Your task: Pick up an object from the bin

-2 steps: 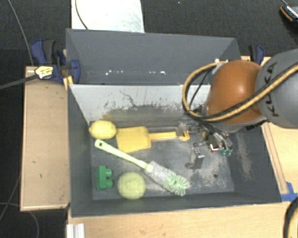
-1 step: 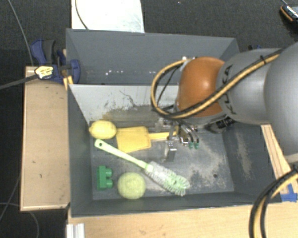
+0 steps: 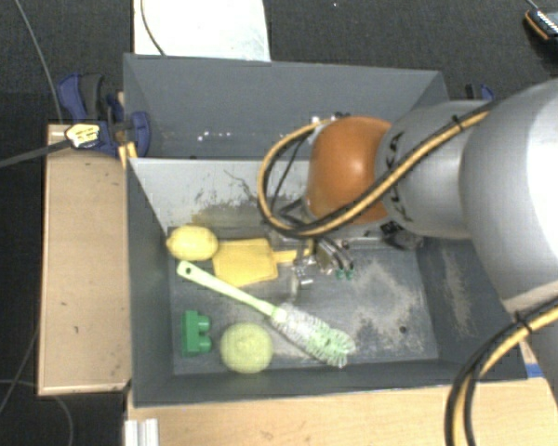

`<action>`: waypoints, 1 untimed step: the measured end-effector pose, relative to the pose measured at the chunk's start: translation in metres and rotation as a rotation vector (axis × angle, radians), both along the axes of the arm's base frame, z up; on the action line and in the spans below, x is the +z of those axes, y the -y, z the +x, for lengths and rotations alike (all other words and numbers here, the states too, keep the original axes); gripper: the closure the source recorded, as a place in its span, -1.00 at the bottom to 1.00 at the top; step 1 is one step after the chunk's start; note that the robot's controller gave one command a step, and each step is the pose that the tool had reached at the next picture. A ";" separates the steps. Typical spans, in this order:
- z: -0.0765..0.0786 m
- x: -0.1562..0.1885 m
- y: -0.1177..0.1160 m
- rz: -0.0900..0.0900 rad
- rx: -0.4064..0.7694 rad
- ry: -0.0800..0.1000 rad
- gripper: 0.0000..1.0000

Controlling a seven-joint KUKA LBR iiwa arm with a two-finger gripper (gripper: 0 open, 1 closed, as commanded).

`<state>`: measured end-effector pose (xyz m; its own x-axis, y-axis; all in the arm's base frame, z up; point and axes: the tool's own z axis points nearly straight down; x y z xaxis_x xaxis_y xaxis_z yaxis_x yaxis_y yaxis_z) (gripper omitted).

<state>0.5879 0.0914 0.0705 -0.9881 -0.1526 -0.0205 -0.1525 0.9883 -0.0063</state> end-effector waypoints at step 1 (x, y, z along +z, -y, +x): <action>-0.006 0.000 0.015 0.007 -0.134 -0.019 1.00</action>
Offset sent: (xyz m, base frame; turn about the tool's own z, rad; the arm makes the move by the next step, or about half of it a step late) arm 0.0000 0.0000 0.0000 0.0000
